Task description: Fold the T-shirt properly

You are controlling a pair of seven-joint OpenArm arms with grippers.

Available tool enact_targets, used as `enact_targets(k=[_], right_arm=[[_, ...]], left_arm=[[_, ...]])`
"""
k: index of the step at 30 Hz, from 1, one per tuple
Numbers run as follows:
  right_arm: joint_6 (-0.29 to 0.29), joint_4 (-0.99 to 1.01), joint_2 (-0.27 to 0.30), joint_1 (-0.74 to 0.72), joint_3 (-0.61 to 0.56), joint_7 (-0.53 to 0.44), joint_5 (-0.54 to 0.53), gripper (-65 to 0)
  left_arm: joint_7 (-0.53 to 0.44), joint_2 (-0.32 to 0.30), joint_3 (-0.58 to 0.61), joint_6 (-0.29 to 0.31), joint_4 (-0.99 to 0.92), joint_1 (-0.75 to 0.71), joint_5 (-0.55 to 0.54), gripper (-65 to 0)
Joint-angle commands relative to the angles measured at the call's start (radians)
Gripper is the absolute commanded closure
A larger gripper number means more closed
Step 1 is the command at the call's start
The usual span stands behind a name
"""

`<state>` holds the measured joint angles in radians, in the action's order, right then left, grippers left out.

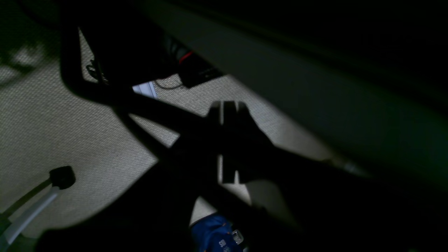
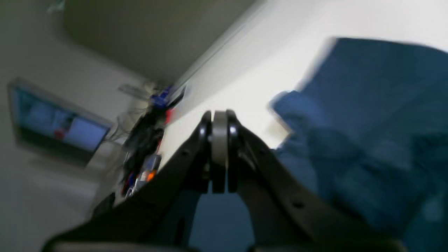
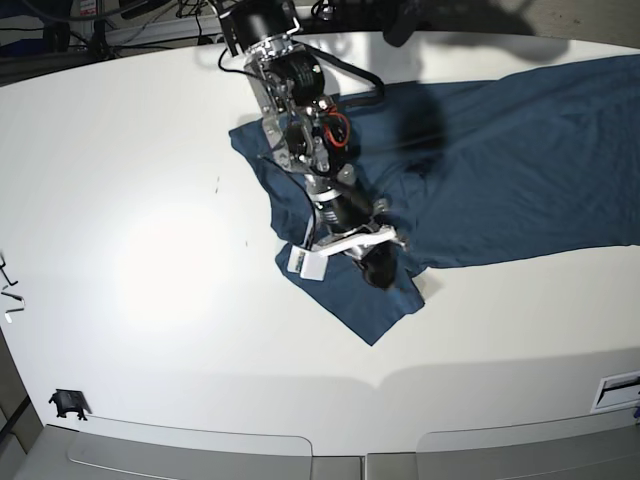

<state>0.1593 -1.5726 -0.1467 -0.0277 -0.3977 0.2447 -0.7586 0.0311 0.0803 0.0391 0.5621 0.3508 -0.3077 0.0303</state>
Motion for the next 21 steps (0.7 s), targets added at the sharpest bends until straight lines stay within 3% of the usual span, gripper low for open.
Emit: enact_targets(k=[1,5,11,17,21], right_arm=[[0.011,-0.02,-0.01,-0.019,-0.002,-0.019,-0.008,0.0],[0.153,-0.02,-0.01,-0.019,-0.002,-0.017,-0.029,0.0],[0.297,-0.02,-0.01,-0.019,-0.002,-0.017,-0.038,0.0],[0.529,-0.02,-0.01,-0.019,-0.002,-0.017,-0.073,0.0],[0.539,-0.02,-0.01,-0.019,-0.002,-0.016,-0.073,0.0]], left_arm=[[-0.002,0.013,0.002,0.03,0.002,-0.011,-0.005,0.0],[-0.003,0.013,0.002,0.03,0.002,-0.011,-0.005,0.0],[-0.003,0.013,0.002,0.03,0.002,-0.011,-0.005,0.0],[-0.002,0.013,0.002,0.03,0.002,-0.011,-0.005,0.0],[-0.002,0.013,0.002,0.03,0.002,-0.011,-0.005,0.0]])
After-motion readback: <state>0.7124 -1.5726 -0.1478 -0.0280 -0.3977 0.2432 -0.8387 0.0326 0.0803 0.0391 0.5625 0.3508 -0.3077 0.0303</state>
